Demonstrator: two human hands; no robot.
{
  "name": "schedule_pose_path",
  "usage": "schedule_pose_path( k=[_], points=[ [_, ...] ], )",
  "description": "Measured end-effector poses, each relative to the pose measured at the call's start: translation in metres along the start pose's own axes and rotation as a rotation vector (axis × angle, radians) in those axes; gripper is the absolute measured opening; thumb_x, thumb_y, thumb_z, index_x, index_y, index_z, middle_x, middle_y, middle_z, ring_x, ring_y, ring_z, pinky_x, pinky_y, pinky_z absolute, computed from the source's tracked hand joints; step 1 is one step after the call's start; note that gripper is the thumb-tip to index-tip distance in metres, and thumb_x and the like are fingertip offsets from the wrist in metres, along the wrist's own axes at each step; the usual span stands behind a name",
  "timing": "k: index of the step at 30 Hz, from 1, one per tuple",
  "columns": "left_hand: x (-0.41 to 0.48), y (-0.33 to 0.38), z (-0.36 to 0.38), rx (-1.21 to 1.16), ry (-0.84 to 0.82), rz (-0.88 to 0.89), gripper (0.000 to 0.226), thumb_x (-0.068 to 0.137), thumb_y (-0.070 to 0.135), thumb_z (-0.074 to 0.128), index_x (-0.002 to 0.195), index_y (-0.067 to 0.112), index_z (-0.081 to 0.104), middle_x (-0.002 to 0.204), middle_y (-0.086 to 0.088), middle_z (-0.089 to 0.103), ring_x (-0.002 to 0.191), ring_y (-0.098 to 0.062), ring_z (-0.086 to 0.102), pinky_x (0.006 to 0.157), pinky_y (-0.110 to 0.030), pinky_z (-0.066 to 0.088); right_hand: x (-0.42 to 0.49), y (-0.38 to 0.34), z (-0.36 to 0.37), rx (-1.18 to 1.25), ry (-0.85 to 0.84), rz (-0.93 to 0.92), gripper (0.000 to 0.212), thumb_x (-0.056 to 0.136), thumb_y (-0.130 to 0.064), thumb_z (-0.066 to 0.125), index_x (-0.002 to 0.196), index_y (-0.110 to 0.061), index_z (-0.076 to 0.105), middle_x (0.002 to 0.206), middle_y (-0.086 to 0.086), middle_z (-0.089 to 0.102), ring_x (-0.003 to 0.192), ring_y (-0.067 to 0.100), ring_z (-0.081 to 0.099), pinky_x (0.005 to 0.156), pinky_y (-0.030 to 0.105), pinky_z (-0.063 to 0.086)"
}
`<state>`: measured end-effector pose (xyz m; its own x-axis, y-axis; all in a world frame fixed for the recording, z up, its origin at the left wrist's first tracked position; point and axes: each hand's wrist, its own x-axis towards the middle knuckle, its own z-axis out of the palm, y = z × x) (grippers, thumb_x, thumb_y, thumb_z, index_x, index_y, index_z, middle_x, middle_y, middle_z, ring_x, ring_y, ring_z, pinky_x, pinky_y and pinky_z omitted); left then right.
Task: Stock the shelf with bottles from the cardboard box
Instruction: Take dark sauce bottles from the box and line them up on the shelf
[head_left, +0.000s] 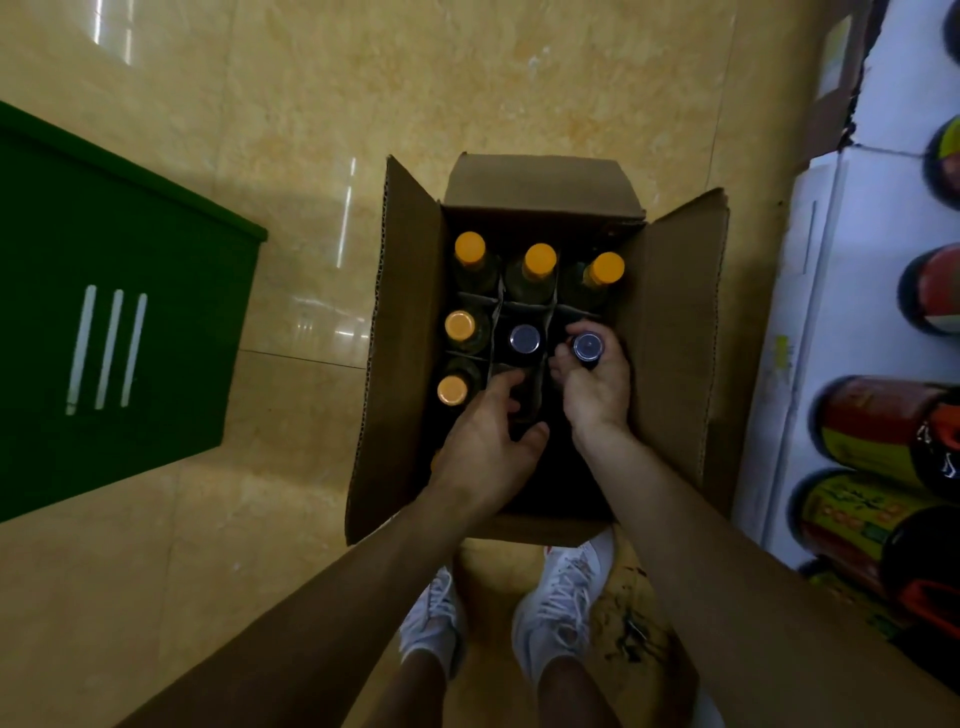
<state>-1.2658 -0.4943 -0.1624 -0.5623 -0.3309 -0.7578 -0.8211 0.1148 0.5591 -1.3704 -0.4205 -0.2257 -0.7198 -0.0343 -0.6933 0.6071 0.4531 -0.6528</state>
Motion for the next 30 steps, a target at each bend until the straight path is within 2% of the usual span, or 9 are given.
schedule_pose_path(
  k=[3, 7, 11, 13, 15, 20, 23, 26, 30],
  points=[
    [-0.005, 0.006, -0.003, 0.003, 0.007, 0.007, 0.065, 0.100, 0.030, 0.066, 0.157, 0.031, 0.033, 0.143, -0.002, 0.055, 0.128, -0.019, 0.056, 0.105, -0.044, 0.052, -0.011, -0.003, -0.010, -0.071, -0.056, -0.071, 0.028, 0.095, -0.001, 0.064, 0.108, -0.026, 0.063, 0.113, -0.002, 0.066, 0.105, 0.025, 0.068, 0.096, 0.052, 0.056],
    [-0.015, 0.019, -0.007, 0.009, 0.024, 0.019, 0.066, 0.100, 0.027, 0.067, 0.157, 0.028, 0.034, 0.143, -0.003, 0.055, 0.130, -0.021, 0.056, 0.105, -0.043, 0.051, -0.042, -0.012, -0.031, -0.107, -0.073, -0.211, 0.029, 0.092, -0.004, 0.069, 0.111, -0.027, 0.066, 0.115, -0.019, 0.064, 0.111, 0.028, 0.067, 0.096, 0.055, 0.055],
    [-0.038, 0.047, -0.009, -0.025, 0.025, 0.049, 0.072, 0.100, 0.021, 0.067, 0.160, 0.028, 0.030, 0.149, -0.005, 0.051, 0.136, -0.022, 0.052, 0.109, -0.044, 0.050, -0.082, -0.041, -0.065, -0.129, -0.089, -0.329, 0.034, 0.093, -0.010, 0.069, 0.116, -0.034, 0.065, 0.116, -0.009, 0.068, 0.102, 0.023, 0.070, 0.094, 0.054, 0.055],
    [-0.053, 0.066, -0.012, -0.039, 0.016, 0.077, 0.077, 0.099, 0.019, 0.068, 0.163, 0.028, 0.025, 0.153, -0.006, 0.047, 0.141, -0.023, 0.049, 0.111, -0.047, 0.049, -0.103, -0.063, -0.083, -0.163, -0.110, -0.396, 0.031, 0.094, -0.015, 0.070, 0.119, -0.032, 0.065, 0.113, -0.010, 0.068, 0.094, 0.015, 0.072, 0.089, 0.052, 0.057],
    [-0.068, 0.087, -0.018, -0.039, 0.005, 0.113, 0.083, 0.098, 0.020, 0.069, 0.164, 0.031, 0.021, 0.157, -0.006, 0.043, 0.143, -0.024, 0.046, 0.112, -0.049, 0.047, -0.125, -0.090, -0.099, -0.204, -0.124, -0.446, 0.029, 0.093, -0.020, 0.072, 0.121, -0.028, 0.066, 0.113, -0.011, 0.069, 0.098, 0.014, 0.070, 0.087, 0.050, 0.058],
    [-0.107, 0.132, -0.048, -0.001, 0.012, 0.231, 0.092, 0.094, 0.022, 0.074, 0.164, 0.035, 0.017, 0.162, -0.004, 0.037, 0.145, -0.024, 0.043, 0.112, -0.049, 0.047, -0.178, -0.157, -0.135, -0.283, -0.167, -0.543, 0.028, 0.091, -0.031, 0.074, 0.117, -0.035, 0.066, 0.109, -0.016, 0.069, 0.105, 0.000, 0.064, 0.088, 0.031, 0.055],
    [-0.135, 0.155, -0.066, -0.008, -0.010, 0.283, 0.089, 0.092, 0.024, 0.077, 0.163, 0.034, 0.025, 0.159, -0.001, 0.042, 0.144, -0.021, 0.045, 0.113, -0.047, 0.047, -0.210, -0.193, -0.152, -0.353, -0.176, -0.599, 0.030, 0.087, -0.039, 0.074, 0.116, -0.044, 0.064, 0.106, -0.017, 0.061, 0.101, -0.005, 0.058, 0.081, 0.020, 0.049],
    [-0.168, 0.176, -0.080, -0.049, 0.017, 0.332, 0.083, 0.089, 0.027, 0.080, 0.159, 0.031, 0.034, 0.154, 0.001, 0.048, 0.141, -0.018, 0.048, 0.115, -0.045, 0.044, -0.244, -0.228, -0.166, -0.380, -0.169, -0.655, 0.033, 0.086, -0.042, 0.075, 0.117, -0.045, 0.064, 0.103, -0.025, 0.051, 0.099, -0.007, 0.057, 0.079, 0.005, 0.043],
    [-0.216, 0.205, -0.103, -0.127, 0.052, 0.408, 0.073, 0.089, 0.033, 0.079, 0.153, 0.032, 0.043, 0.149, 0.006, 0.053, 0.136, -0.011, 0.052, 0.113, -0.042, 0.047, -0.290, -0.277, -0.182, -0.406, -0.181, -0.709, 0.029, 0.087, -0.042, 0.075, 0.115, -0.041, 0.065, 0.103, -0.020, 0.061, 0.099, -0.009, 0.057, 0.075, 0.001, 0.039]
  ],
)
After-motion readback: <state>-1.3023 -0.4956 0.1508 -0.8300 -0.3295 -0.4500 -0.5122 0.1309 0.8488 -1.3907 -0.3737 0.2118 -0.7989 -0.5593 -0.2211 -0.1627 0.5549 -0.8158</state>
